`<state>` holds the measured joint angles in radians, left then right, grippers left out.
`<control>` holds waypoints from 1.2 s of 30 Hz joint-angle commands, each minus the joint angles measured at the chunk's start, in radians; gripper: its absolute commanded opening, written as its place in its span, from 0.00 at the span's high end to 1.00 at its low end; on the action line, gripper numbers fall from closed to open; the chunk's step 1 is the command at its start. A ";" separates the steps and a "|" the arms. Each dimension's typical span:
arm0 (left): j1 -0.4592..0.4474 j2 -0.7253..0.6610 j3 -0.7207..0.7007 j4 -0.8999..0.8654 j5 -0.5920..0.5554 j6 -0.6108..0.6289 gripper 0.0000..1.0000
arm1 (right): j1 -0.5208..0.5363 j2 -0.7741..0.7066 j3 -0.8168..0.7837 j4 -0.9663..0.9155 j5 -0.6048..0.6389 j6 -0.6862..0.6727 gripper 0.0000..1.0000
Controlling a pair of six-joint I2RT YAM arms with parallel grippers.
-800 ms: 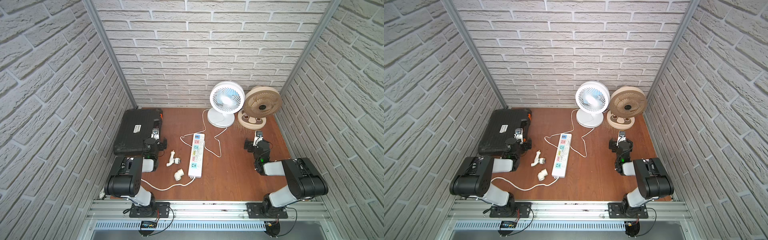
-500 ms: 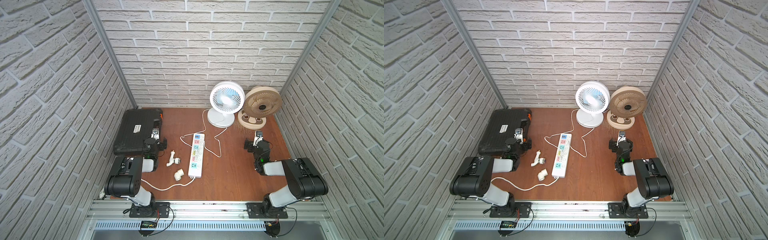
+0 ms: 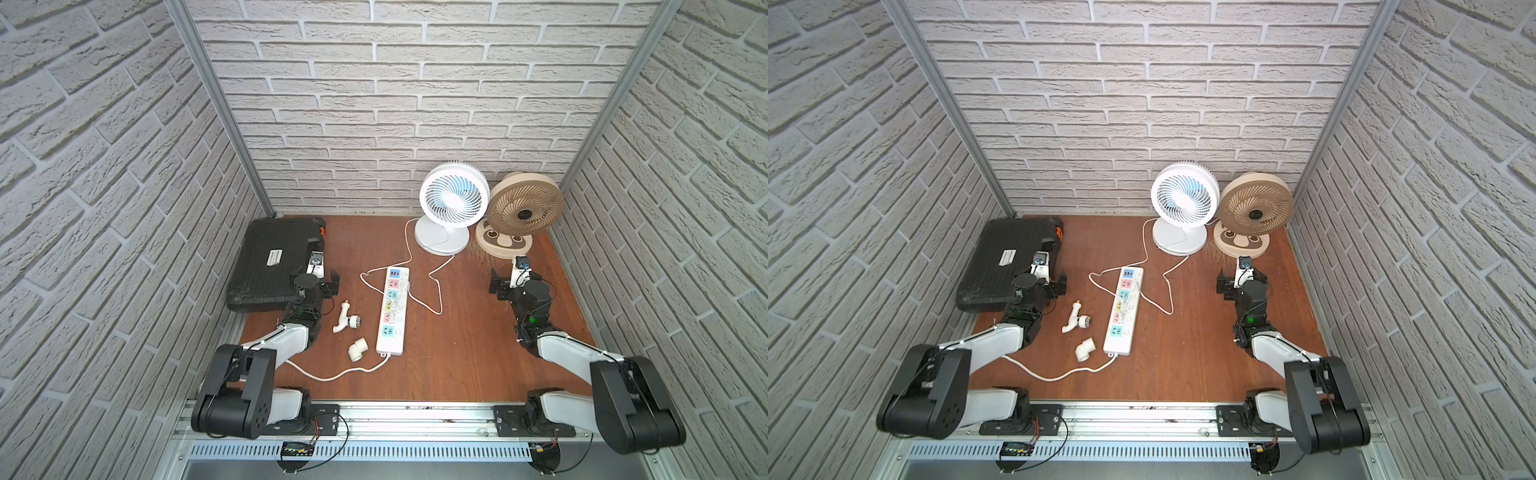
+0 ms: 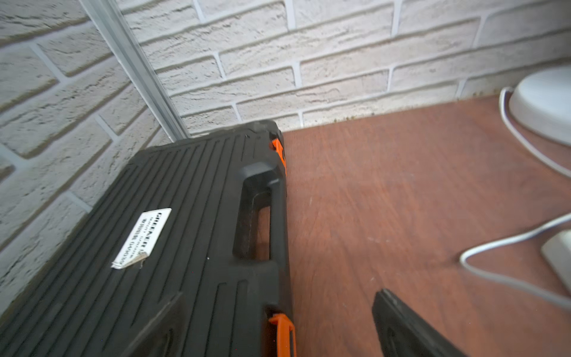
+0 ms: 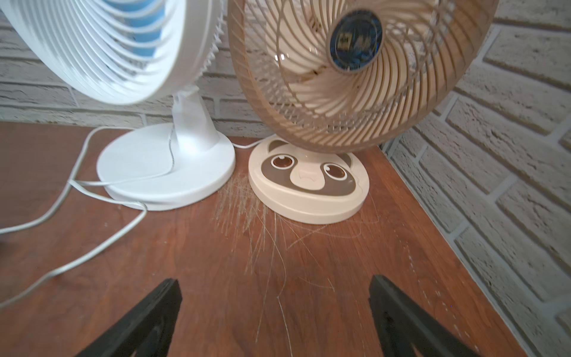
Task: Unplug the desk fan from the power strip
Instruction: Remove the plug from the socket.
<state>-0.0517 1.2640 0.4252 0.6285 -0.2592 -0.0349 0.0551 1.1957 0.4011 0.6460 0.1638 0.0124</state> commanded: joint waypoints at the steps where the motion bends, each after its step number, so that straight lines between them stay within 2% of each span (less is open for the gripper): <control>1: 0.006 -0.093 0.092 -0.253 -0.088 -0.199 0.02 | 0.010 -0.098 0.101 -0.257 -0.083 0.093 0.01; 3: 0.040 -0.127 0.149 -0.444 -0.053 -0.443 0.02 | 0.010 -0.135 0.143 -0.319 -0.161 0.177 0.01; 4: 0.072 -0.133 0.175 -0.512 0.029 -0.564 0.02 | 0.009 -0.150 0.160 -0.348 -0.194 0.245 0.01; 6: 0.150 -0.118 0.196 -0.456 0.354 -0.660 0.02 | 0.006 -0.180 0.218 -0.513 -0.215 0.481 0.01; 8: 0.132 -0.103 0.250 -0.490 0.428 -0.693 0.02 | 0.004 -0.176 0.255 -0.557 -0.324 0.530 0.01; 9: 0.103 -0.093 0.296 -0.536 0.427 -0.683 0.02 | 0.008 -0.169 0.266 -0.557 -0.389 0.529 0.01; 11: 0.021 -0.063 0.406 -0.658 0.390 -0.634 0.02 | 0.037 -0.152 0.283 -0.564 -0.427 0.548 0.01; 16: -0.147 0.085 0.667 -0.872 0.373 -0.552 0.02 | 0.177 -0.133 0.339 -0.657 -0.299 0.487 0.01; 20: -0.240 0.244 0.873 -1.057 0.330 -0.492 0.02 | 0.254 -0.133 0.352 -0.669 -0.244 0.493 0.01; 27: -0.298 0.567 1.152 -1.282 0.321 -0.466 0.02 | 0.372 -0.137 0.362 -0.683 -0.150 0.492 0.01; 36: -0.371 0.807 1.323 -1.387 0.310 -0.444 0.02 | 0.444 -0.145 0.354 -0.697 -0.091 0.491 0.01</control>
<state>-0.4015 2.0514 1.6920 -0.6949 0.0650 -0.4999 0.4812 1.0679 0.7376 -0.0601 0.0345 0.4946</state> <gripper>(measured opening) 0.983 0.990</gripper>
